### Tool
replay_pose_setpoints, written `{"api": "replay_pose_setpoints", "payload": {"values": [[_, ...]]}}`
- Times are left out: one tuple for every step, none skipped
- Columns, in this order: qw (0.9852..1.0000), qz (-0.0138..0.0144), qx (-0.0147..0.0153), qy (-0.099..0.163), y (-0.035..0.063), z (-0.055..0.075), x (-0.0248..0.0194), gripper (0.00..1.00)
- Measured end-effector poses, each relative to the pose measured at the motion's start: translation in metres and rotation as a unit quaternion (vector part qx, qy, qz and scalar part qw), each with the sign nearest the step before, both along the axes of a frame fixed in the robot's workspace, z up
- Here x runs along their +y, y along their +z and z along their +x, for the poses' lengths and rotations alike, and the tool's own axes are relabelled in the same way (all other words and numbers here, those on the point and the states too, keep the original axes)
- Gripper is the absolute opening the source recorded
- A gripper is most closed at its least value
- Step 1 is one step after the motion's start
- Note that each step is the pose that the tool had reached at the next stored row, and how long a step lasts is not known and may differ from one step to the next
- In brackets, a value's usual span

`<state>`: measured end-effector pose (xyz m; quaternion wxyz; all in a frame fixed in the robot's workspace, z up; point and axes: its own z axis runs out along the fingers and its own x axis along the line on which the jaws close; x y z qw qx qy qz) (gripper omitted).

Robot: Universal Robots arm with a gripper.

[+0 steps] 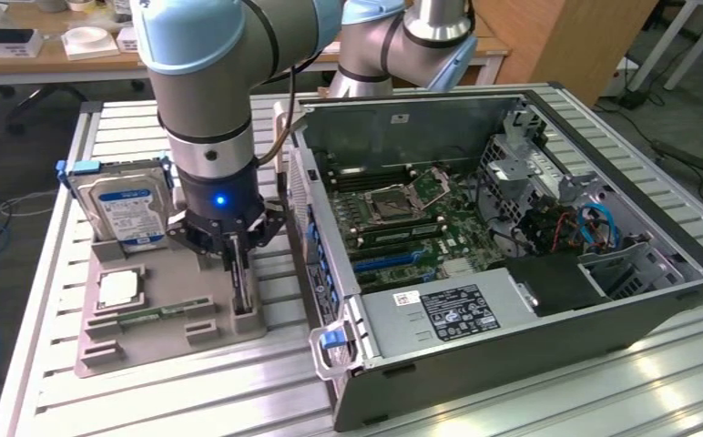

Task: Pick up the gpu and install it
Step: 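Pick up the gpu and move the gpu toward the slot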

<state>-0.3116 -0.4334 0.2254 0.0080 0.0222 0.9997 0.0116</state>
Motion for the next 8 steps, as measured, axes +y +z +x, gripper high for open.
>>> {"api": "replay_pose_setpoints", "payload": {"values": [[1.0, 0.0, 0.0, 0.0, 0.0, 0.0, 0.0, 0.27], [1.0, 0.0, 0.0, 0.0, 0.0, 0.0, 0.0, 0.27], [1.0, 0.0, 0.0, 0.0, 0.0, 0.0, 0.0, 0.27], [1.0, 0.0, 0.0, 0.0, 0.0, 0.0, 0.0, 0.27], [1.0, 0.0, 0.0, 0.0, 0.0, 0.0, 0.0, 0.27], [1.0, 0.0, 0.0, 0.0, 0.0, 0.0, 0.0, 0.27], [1.0, 0.0, 0.0, 0.0, 0.0, 0.0, 0.0, 0.27], [1.0, 0.0, 0.0, 0.0, 0.0, 0.0, 0.0, 0.27]]}}
